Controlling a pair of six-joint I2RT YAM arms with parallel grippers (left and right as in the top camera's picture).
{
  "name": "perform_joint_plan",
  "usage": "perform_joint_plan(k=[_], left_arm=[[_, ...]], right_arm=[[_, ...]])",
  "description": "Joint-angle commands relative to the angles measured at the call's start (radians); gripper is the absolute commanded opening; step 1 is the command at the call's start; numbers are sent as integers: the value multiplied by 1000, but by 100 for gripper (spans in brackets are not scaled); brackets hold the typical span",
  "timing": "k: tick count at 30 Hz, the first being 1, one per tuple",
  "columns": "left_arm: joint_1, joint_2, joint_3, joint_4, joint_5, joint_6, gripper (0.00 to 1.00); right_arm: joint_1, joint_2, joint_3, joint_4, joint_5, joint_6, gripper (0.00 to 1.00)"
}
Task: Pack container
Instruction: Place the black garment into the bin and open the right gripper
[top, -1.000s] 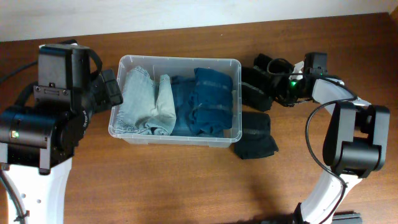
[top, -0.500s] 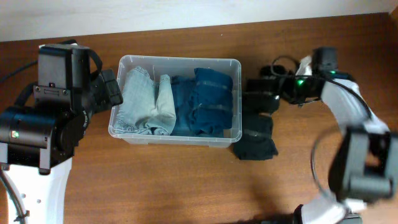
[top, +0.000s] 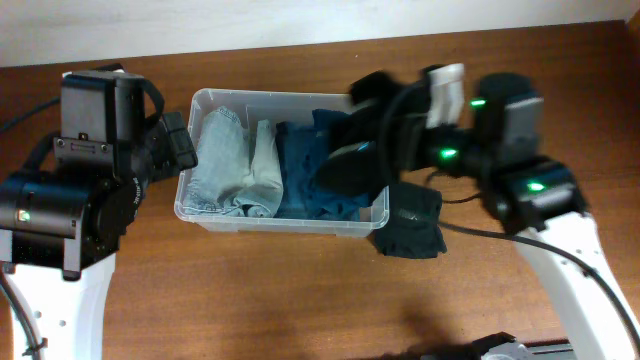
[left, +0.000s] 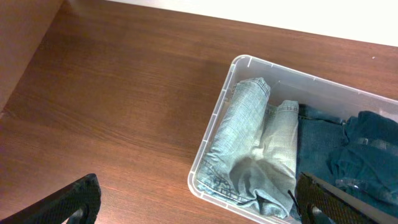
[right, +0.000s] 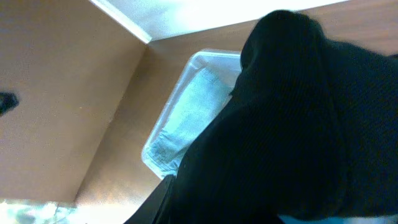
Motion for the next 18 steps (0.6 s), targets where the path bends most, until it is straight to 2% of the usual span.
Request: perform_joint_plan(k=[1,8,18], left_arm=[[3,2,2,2,-14,-10,100],[3,2,2,2,-14,-10,99],[3,2,2,2,-14,-10,99]], right_arm=[[173,41,5,105,-16,-11,24],[364,127,5,328,30,-33,24],[357,417,5,442,56,-114,24]])
